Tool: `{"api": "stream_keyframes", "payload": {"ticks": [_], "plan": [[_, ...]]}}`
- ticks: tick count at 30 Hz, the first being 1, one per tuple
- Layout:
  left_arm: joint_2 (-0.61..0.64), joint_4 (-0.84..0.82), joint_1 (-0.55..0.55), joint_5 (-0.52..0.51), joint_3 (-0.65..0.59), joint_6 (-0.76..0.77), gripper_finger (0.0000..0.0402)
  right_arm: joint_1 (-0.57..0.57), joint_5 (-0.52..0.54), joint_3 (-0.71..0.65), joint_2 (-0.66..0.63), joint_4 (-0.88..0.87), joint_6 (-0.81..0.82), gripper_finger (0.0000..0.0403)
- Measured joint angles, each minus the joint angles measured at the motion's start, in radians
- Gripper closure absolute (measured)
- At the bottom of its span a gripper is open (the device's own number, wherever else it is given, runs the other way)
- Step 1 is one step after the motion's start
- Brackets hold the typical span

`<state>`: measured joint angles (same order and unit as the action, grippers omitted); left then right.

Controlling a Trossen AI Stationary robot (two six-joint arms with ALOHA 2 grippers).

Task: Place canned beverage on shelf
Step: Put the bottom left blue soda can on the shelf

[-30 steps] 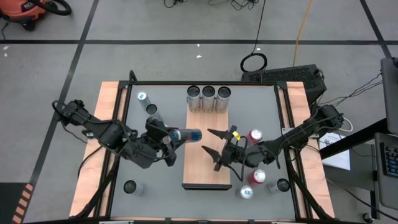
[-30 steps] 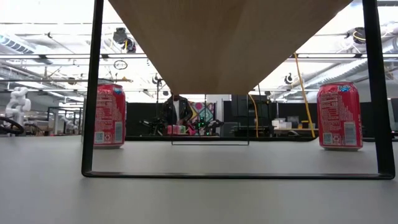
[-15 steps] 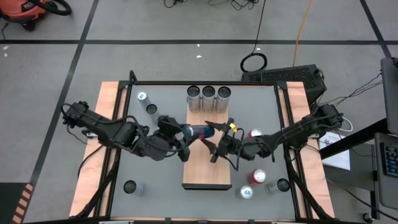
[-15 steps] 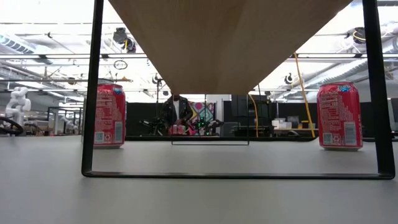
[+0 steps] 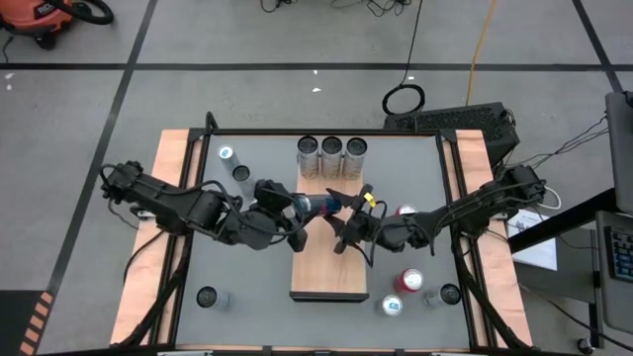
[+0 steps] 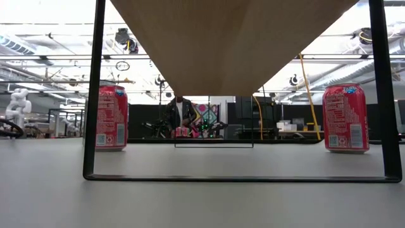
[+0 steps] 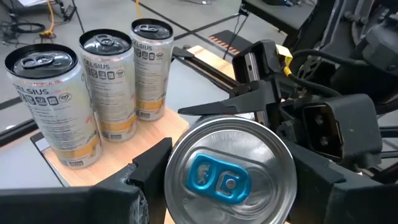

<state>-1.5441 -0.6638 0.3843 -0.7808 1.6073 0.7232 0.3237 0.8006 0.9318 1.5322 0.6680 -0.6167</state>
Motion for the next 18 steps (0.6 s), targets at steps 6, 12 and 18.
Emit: {"api": "stream_keyframes", "payload": {"ticks": [6, 12, 18], "plan": [[-0.002, -0.001, 0.003, 0.002, 0.0, -0.029, 0.0168, 0.0, 0.002, 0.0, 0.0, -0.004, -0.001, 0.0221], [-0.002, 0.006, 0.004, 0.005, 0.0, -0.106, 0.0124, 0.0, -0.024, 0.0, 0.0, -0.014, 0.025, 0.0226], [-0.004, 0.007, 0.004, 0.001, 0.0, -0.145, 0.0072, 0.001, -0.02, 0.0, 0.001, -0.029, 0.062, 0.0226]]}}
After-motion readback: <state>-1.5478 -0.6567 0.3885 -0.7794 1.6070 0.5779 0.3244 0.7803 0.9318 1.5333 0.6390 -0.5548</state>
